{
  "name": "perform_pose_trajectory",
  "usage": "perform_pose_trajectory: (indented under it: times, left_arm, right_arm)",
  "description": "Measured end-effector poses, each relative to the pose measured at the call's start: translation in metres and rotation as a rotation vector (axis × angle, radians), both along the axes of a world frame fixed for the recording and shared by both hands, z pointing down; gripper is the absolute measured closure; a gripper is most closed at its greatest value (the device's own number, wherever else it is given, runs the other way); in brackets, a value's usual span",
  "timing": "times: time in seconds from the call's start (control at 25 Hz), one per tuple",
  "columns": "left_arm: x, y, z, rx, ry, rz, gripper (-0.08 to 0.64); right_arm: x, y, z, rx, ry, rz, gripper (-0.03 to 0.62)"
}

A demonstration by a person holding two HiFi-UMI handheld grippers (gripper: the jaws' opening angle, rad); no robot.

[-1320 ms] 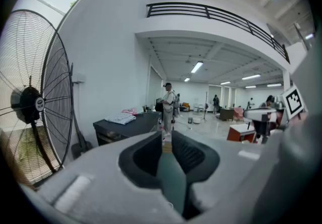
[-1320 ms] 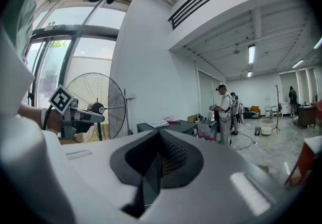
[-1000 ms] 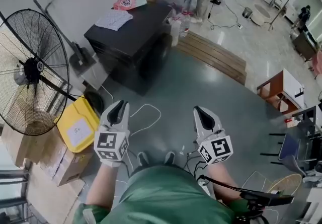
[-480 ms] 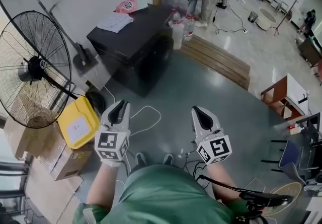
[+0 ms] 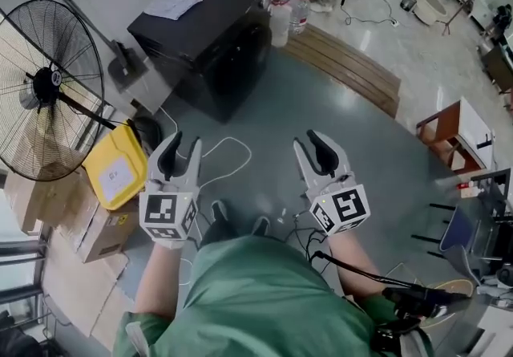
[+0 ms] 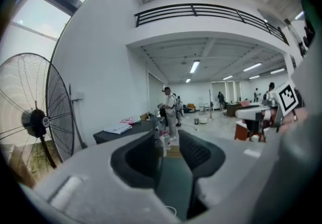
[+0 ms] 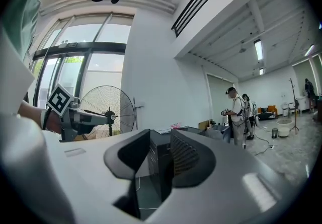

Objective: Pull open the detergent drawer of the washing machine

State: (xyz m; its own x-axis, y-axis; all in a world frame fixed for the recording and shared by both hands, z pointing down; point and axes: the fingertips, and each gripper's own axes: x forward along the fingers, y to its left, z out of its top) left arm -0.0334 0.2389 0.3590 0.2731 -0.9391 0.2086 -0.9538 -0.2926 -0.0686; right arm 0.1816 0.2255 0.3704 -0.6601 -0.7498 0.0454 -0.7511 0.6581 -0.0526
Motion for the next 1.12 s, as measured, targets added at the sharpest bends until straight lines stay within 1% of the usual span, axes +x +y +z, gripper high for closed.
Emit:
perform_pose_trajectory:
  times: [0.24,0.52,0.68,0.84,1.12]
  left_arm:
    - [-0.005,-0.013,0.014,-0.025,0.009,-0.007,0.396]
    - [-0.016,-0.044,0.009,-0.008,0.021,0.018,0.396]
    - [-0.033,-0.066,0.011,-0.011,0.030,0.032,0.396]
    - [-0.060,-0.094,0.014,-0.019,0.045,0.047,0.396]
    - [-0.100,-0.141,0.021,-0.028,0.070,0.098,0.397]
  right_arm:
    - [-0.006,-0.013,0.007,-0.007,-0.002,-0.010,0.482]
    - [-0.015,-0.037,0.006,-0.017,-0.003,0.014,0.482]
    - [-0.030,-0.057,0.006,-0.020,0.002,0.025,0.482]
    - [-0.054,-0.080,0.008,-0.038,0.002,0.038,0.482]
    - [-0.093,-0.115,0.012,-0.077,-0.008,0.072,0.482]
